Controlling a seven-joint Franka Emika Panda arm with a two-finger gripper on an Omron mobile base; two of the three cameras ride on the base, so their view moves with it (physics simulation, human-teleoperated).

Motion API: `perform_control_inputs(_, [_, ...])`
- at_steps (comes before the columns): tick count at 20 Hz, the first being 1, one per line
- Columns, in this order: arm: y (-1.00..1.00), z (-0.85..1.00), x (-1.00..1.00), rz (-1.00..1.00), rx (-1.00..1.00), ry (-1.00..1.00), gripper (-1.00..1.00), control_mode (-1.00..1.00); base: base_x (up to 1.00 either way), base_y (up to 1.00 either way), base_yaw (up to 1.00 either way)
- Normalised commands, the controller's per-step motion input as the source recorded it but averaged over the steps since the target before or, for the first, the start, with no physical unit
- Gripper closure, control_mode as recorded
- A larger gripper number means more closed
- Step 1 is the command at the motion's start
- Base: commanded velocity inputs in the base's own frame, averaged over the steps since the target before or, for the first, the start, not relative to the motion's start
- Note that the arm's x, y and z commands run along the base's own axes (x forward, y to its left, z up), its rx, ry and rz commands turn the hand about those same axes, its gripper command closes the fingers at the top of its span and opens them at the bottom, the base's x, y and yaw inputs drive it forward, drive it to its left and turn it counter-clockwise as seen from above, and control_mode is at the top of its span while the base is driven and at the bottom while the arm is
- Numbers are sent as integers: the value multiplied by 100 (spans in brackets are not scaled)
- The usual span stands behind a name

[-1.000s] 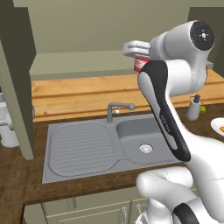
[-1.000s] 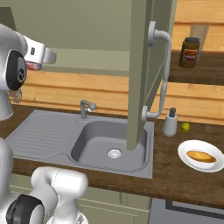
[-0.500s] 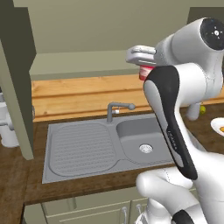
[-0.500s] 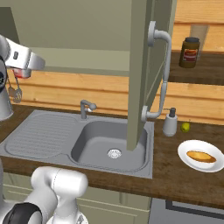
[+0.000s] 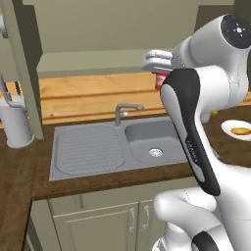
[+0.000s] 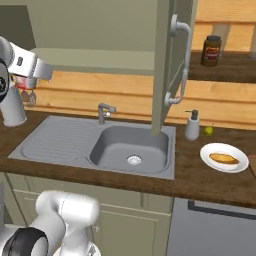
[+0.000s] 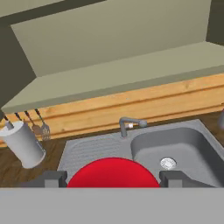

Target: From the different types of pastries on the counter, select a croissant and place it on the cutting board. Then retrieve a jar of jam from the cabinet and place it alongside the croissant on the cutting board.

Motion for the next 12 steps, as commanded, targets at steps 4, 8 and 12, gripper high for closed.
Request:
perform_control_inputs(4, [0,0,0,0,0,0,100,100,-100,-37,-6])
perform_control_inputs(8, [0,0,0,0,0,0,100,100,-100,-40,-8])
perform_control_inputs(12, [0,0,0,0,0,0,100,100,-58,-59,-8])
